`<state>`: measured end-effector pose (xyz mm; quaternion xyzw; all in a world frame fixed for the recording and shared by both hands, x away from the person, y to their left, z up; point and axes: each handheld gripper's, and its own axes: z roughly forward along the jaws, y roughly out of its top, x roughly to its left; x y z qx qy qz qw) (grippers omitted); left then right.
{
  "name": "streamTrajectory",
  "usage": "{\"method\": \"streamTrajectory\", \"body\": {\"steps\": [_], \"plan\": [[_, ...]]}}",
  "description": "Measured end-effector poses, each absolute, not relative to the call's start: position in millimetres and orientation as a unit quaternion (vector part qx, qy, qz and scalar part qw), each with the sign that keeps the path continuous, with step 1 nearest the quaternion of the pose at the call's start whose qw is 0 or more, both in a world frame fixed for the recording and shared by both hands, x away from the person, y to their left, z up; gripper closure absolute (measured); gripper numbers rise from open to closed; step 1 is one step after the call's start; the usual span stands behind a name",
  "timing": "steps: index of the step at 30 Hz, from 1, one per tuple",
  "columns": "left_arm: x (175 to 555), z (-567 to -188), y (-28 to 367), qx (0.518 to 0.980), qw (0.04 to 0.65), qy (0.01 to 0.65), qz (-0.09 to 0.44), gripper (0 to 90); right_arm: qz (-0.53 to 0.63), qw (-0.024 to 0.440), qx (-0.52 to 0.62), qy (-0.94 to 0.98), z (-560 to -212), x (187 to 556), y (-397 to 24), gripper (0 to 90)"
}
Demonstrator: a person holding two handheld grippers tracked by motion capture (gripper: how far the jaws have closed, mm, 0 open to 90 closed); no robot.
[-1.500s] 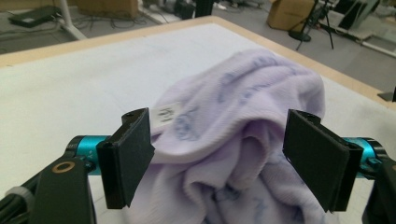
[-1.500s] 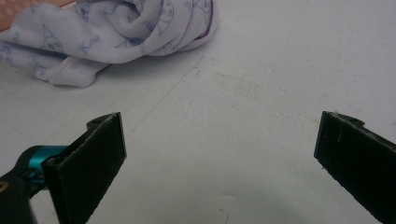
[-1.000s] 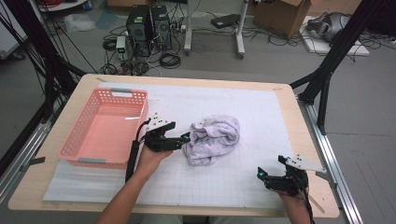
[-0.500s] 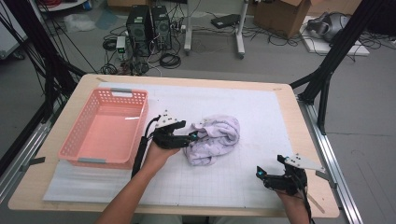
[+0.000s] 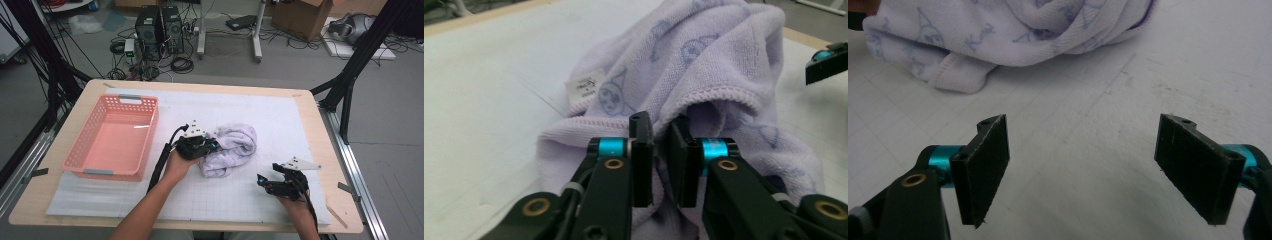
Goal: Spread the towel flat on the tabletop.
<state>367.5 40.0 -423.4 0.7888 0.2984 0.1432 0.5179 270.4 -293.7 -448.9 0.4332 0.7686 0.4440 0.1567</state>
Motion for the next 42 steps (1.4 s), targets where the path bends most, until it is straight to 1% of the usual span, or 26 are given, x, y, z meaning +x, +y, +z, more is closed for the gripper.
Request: {"method": "streamTrajectory", "body": {"steps": [3, 6, 9, 12, 15, 18, 20, 21, 22, 23, 25, 26, 30, 32, 38, 42], "plan": [[369, -416, 53, 0.769, 0.530, 0.315, 0.168, 82.7, 0.446, 0.131, 0.433, 0.772, -450, 281, -280, 30.2], [369, -411, 67, 0.760, 0.531, 0.328, 0.182, 82.8, 0.436, 0.112, 0.422, 0.787, -450, 289, -260, 41.4], [369, -409, 75, 0.750, 0.534, 0.340, 0.191, 82.8, 0.437, 0.098, 0.410, 0.794, -451, 295, -242, 46.9], [370, -408, 81, 0.739, 0.544, 0.350, 0.189, 82.7, 0.441, 0.085, 0.406, 0.796, -450, 302, -227, 45.3], [369, -409, 82, 0.742, 0.541, 0.346, 0.192, 82.7, 0.460, 0.069, 0.400, 0.789, -447, 309, -211, 42.7], [369, -410, 84, 0.740, 0.542, 0.348, 0.193, 82.7, 0.466, 0.066, 0.398, 0.787, -444, 312, -199, 44.6], [370, -411, 84, 0.738, 0.543, 0.350, 0.195, 82.7, 0.434, 0.082, 0.405, 0.801, -447, 316, -190, 50.2], [370, -411, 85, 0.737, 0.543, 0.350, 0.196, 82.7, 0.418, 0.085, 0.409, 0.806, -451, 317, -187, 55.0], [370, -410, 86, 0.736, 0.545, 0.352, 0.197, 82.7, 0.415, 0.096, 0.412, 0.806, -450, 316, -187, 64.7], [369, -410, 86, 0.735, 0.545, 0.351, 0.198, 82.7, 0.406, 0.101, 0.405, 0.813, -449, 315, -190, 75.7], [370, -410, 89, 0.735, 0.543, 0.352, 0.202, 82.7, 0.407, 0.101, 0.403, 0.814, -447, 311, -197, 81.9], [370, -410, 91, 0.734, 0.544, 0.355, 0.200, 82.7, 0.406, 0.105, 0.401, 0.814, -447, 308, -203, 82.9], [371, -411, 96, 0.730, 0.543, 0.365, 0.200, 82.7, 0.406, 0.102, 0.415, 0.808, -445, 291, -236, 83.9], [371, -413, 98, 0.730, 0.541, 0.368, 0.198, 82.7, 0.408, 0.102, 0.427, 0.801, -444, 278, -262, 84.0], [373, -419, 94, 0.735, 0.533, 0.374, 0.192, 82.7, 0.402, 0.123, 0.470, 0.776, -438, 238, -325, 84.4], [374, -423, 89, 0.741, 0.526, 0.372, 0.189, 82.6, 0.393, 0.131, 0.482, 0.772, -440, 214, -346, 84.6]]}}
